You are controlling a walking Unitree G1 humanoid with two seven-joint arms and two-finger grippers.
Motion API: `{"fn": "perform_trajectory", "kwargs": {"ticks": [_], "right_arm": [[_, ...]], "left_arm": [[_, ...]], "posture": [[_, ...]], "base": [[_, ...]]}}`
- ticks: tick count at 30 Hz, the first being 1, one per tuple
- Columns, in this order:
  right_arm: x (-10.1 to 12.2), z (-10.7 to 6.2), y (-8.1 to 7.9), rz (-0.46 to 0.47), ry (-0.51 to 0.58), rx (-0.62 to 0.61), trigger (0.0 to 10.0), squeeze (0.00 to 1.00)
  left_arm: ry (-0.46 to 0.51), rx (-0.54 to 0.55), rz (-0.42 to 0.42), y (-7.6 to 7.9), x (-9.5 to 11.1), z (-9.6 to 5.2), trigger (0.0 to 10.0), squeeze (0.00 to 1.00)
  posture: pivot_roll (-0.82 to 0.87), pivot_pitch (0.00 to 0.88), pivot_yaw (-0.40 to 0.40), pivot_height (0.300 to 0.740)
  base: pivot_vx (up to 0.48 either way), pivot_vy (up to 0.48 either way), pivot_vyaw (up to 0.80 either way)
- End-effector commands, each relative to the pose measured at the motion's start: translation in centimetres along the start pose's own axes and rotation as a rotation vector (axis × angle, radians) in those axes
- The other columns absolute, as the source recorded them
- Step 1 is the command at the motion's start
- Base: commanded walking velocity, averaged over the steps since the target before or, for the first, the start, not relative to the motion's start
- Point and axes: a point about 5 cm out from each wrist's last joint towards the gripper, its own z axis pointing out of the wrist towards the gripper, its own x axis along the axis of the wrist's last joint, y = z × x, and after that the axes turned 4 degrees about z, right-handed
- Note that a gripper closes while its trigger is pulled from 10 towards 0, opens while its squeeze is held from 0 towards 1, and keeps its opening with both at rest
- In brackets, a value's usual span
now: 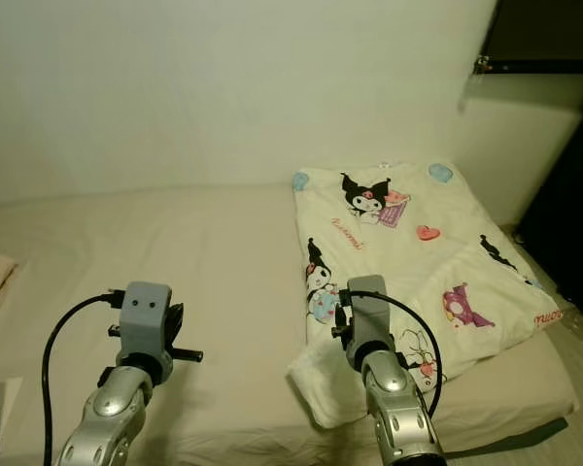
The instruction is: Clean up the room
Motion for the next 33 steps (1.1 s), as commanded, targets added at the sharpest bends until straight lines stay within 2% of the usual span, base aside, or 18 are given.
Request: {"fn": "perform_trajectory", "kwargs": {"ticks": [1,33], "right_arm": [[-0.04,-0.14,0.24,0.012,0.003,-0.015,10.0,0.00],[-0.45,-0.32,0.18,0.007,-0.025,-0.020,10.0,0.00]], "left_arm": [[-0.012,-0.011,0.028,-0.06,-0.20,-0.16,10.0,0.00],[-0.012,-0.022,0.046,-0.02,-0.17,-0.31,10.0,0.00]], "posture": [[-0.06,0.072,0.007,0.740],[-0.06,0.065,0.011,0.740]], "base": [[0.000,-0.480,0.00],[0.000,-0.480,0.00]]}}
